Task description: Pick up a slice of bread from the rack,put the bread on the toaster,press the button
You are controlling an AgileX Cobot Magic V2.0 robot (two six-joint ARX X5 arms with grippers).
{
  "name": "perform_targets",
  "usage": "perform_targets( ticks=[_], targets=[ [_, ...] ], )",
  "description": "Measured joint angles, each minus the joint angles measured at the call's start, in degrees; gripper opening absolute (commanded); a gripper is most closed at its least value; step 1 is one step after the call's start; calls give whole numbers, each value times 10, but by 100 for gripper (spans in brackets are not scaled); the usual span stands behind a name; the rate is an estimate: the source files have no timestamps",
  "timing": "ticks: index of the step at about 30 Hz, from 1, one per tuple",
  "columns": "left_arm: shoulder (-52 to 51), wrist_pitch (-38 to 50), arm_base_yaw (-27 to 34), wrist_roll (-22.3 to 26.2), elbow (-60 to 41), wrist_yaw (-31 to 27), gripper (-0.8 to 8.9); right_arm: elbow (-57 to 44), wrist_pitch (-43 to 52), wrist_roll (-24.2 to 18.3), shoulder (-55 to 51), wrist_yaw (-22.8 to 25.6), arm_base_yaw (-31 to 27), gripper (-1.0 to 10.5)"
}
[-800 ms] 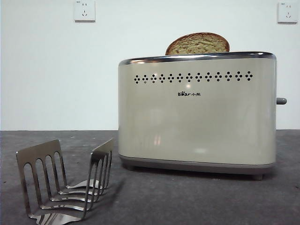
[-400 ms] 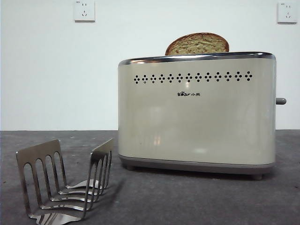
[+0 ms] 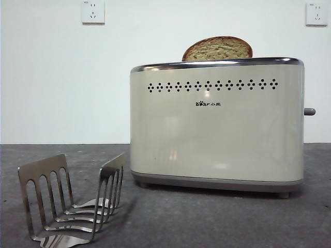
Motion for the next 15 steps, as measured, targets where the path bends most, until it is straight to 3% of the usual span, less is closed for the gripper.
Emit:
perform_targets(
  ticks=[5,15],
  targets=[
    [3,0,0,0,0,0,-3,-89,59,0,-105,42,47,0],
    [3,0,0,0,0,0,-3,-363,120,-8,-370,50,127,0]
  ],
)
